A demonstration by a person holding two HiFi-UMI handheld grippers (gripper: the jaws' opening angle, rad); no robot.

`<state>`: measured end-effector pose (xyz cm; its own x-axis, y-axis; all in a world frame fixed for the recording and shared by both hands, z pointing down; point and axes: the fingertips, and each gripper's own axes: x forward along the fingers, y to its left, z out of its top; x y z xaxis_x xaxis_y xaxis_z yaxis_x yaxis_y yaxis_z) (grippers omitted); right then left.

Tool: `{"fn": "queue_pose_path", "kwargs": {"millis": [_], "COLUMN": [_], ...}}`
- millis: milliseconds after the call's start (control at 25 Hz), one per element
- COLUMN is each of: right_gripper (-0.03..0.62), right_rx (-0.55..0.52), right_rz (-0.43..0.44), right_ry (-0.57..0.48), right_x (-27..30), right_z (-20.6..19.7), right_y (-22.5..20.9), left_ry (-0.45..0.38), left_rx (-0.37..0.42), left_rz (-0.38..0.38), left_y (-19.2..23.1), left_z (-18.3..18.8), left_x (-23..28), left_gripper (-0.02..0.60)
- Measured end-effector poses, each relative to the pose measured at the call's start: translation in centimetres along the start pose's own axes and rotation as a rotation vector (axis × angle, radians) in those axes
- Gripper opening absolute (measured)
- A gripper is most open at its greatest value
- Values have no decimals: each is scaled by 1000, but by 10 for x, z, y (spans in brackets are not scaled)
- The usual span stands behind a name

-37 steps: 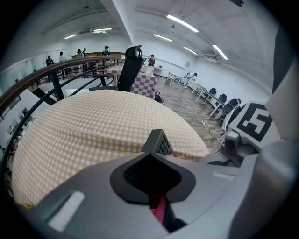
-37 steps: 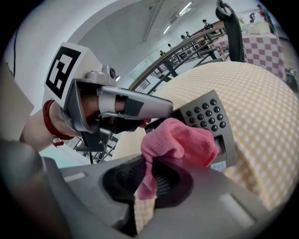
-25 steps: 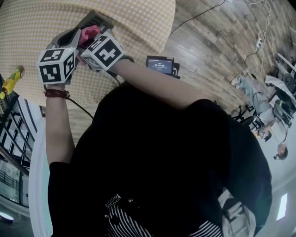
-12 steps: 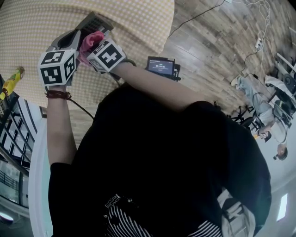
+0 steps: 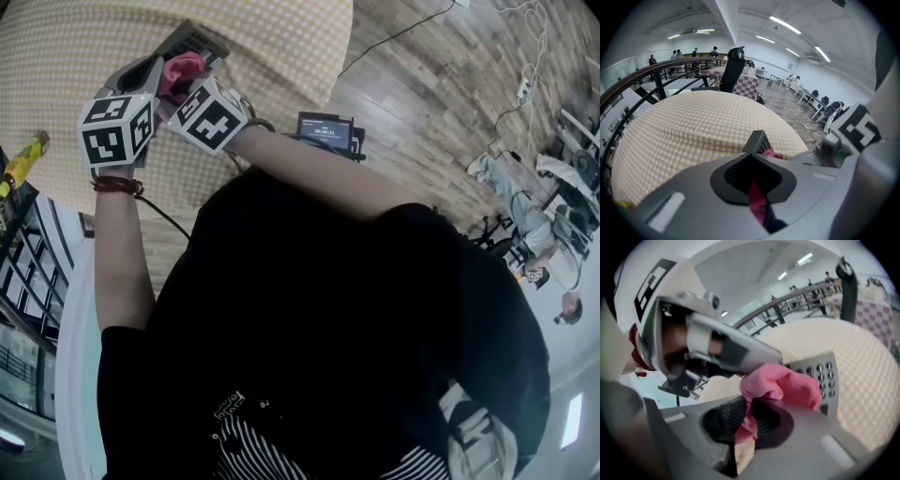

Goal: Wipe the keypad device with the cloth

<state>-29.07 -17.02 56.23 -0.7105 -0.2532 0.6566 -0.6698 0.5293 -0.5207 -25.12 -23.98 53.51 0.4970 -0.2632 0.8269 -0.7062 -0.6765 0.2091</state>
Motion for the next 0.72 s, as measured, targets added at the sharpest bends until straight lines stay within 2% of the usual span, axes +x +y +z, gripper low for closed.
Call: {"fn": "queue_pose_path", "kwargs": {"millis": [80, 200, 320, 440, 520, 720], "right_gripper": [43, 43, 43, 43, 43, 43], "right_rx": [-54, -11, 49, 41, 89, 132], "right_rz": [9, 39, 50, 20, 21, 1], "right_ry": [-33, -7, 23, 79, 109, 145], "right_x": [-4, 0, 3, 10, 16, 14], "right_z": [17, 16, 2, -33, -55, -59], "right_y": [4, 2, -3, -15, -20, -23], "left_ry": [0, 2, 1, 1, 1, 3], "left_rx": [-1, -1, -1, -13, -22, -2], "left_rz": [-2, 0, -2, -18, -27, -9], "left_y": [-1, -1, -1, 1, 2, 2], "left_z": [0, 0, 1, 2, 0, 0], "left_x": [0, -2, -1, 0, 0, 0], "left_gripper": [5, 5, 5, 5, 5, 5]}}
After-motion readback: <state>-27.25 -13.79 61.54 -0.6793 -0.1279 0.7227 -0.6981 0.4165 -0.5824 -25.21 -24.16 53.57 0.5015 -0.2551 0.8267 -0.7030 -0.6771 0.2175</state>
